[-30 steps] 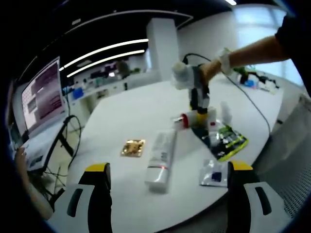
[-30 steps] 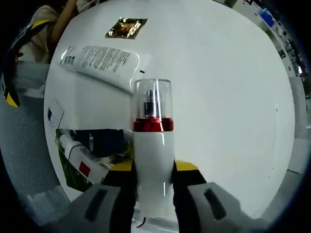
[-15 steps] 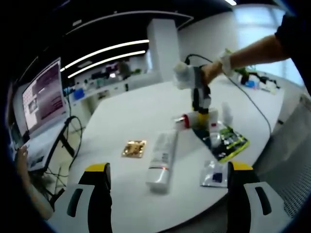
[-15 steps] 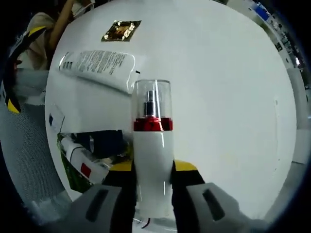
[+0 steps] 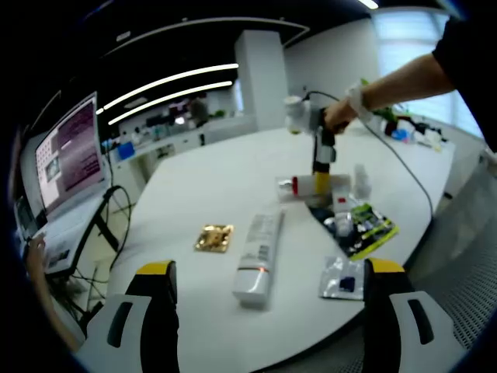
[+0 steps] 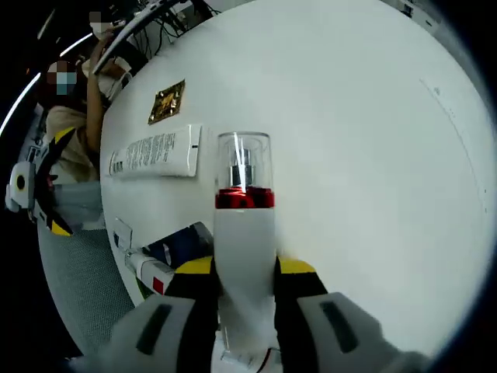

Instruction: Arrange the skincare products in the storage area until every visible bottle or jar stands upright without overlapping.

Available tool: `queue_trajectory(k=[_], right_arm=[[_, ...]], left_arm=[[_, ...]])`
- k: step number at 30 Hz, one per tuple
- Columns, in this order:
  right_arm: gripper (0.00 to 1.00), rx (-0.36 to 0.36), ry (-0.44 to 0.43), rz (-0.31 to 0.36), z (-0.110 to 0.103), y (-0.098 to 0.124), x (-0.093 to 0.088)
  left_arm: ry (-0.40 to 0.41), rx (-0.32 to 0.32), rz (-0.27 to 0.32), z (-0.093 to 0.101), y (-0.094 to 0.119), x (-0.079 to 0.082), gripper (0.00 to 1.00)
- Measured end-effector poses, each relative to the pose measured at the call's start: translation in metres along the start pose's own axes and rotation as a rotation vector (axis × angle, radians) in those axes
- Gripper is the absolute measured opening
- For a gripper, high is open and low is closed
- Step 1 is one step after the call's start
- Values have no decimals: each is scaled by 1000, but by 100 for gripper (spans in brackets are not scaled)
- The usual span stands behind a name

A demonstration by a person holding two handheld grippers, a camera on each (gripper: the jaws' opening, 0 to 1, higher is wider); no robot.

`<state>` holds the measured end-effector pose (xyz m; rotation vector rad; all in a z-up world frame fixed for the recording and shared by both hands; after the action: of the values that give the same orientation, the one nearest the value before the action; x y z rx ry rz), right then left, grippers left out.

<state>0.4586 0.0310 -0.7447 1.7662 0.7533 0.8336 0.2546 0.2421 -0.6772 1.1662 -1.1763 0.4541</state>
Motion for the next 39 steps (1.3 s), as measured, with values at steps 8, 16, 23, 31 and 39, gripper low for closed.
queue_trajectory(k=[8,16,23,31,39], right_arm=[[26,95,-119,43,3,3,-3],[26,245,-345,239,8,19,-5],[26,305,-465,395,8,32,-15],[26,357,-598,599,-1,51,-20],[26,406,-609,763,-27,76,-24]], left_arm=[[3,8,-2,-1,0,0,97],[3,7,-9,-1,0,-1,97],[-1,-1,-14,0,-1,-1,97],[-2,6,4,0,1,2,97],[-5,-20,11,3,0,3,97]])
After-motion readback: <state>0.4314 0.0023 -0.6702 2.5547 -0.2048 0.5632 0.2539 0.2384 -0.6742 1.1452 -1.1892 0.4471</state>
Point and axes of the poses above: the point that each gripper's makers call its tool centre point, and the gripper's own axes: y roughly backward along the fingers, z roughly to its right, x roughly out of its top, the point moved 4 cm from there along y, roughly backward along the fingers, and after that the axes turned 4 degrees about -x, right-handed, at the moved point
